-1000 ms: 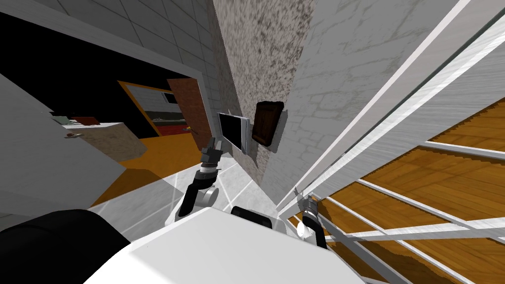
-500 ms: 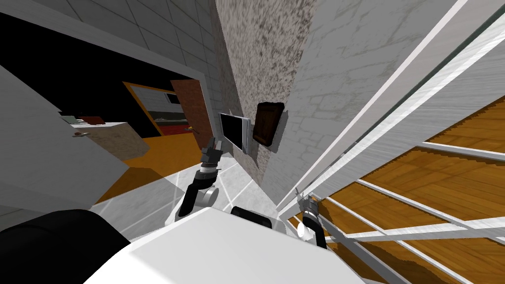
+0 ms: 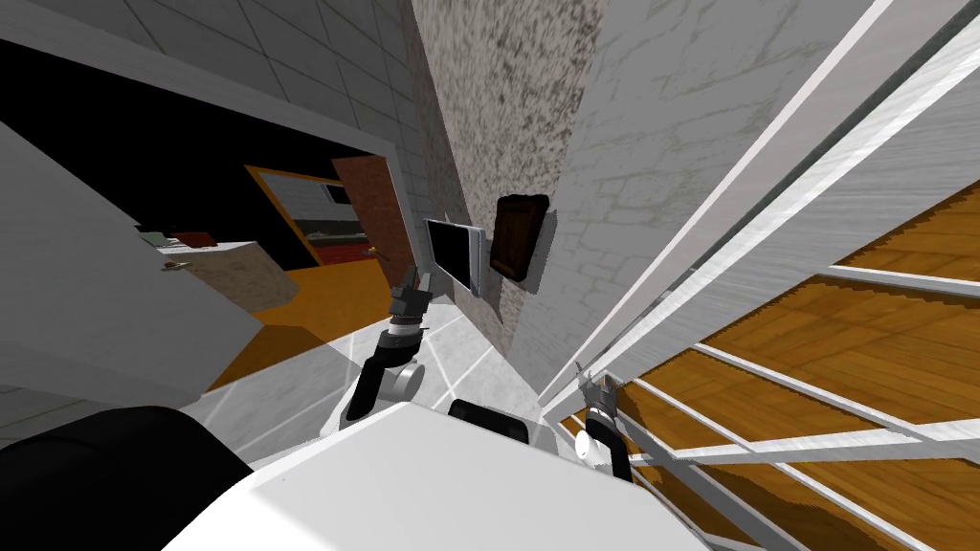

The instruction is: Pull the door open

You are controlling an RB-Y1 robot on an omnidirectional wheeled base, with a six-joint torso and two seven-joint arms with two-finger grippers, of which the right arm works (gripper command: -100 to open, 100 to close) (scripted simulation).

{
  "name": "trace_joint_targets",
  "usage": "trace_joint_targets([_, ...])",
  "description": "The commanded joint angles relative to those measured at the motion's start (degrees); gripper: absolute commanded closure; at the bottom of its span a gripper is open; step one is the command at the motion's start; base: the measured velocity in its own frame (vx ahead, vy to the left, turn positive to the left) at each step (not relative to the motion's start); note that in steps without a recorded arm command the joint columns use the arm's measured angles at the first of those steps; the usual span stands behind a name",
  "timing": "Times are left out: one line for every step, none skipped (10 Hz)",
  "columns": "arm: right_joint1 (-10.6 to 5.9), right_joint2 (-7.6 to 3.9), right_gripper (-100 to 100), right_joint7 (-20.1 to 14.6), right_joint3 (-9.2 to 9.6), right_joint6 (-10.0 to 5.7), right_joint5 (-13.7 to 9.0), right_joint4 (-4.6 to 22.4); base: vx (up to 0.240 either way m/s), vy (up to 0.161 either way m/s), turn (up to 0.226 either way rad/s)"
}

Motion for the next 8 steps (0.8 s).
trace_joint_targets([-0.17,-0.16,-100,-2.24,-0.06,-0.49,-0.63,0.14,-0.039,-0.017,-0.015])
trace_joint_targets([-0.34,-0.09,-100,-4.01,0.11,-0.78,-1.05,0.32,-0.039,-0.023,0.033])
trace_joint_targets([-0.51,-0.01,-100,-5.65,0.29,-1.09,-1.48,0.51,-0.052,-0.022,0.041])
trace_joint_targets([-0.73,0.08,-100,-7.30,0.51,-1.45,-2.00,0.74,-0.071,-0.001,0.044])
trace_joint_targets([-0.73,0.08,-100,-8.00,0.51,-1.45,-2.00,0.74,-0.052,0.005,0.009])
trace_joint_targets([-0.94,0.18,-100,-10.15,0.73,-1.82,-2.53,0.96,-0.039,-0.003,0.025])
trace_joint_targets([-1.18,0.28,-100,-11.63,0.98,-2.24,-3.13,1.23,-0.054,-0.007,0.063])
trace_joint_targets([-1.18,0.28,-100,-12.45,0.98,-2.24,-3.13,1.23,-0.042,-0.006,0.018])
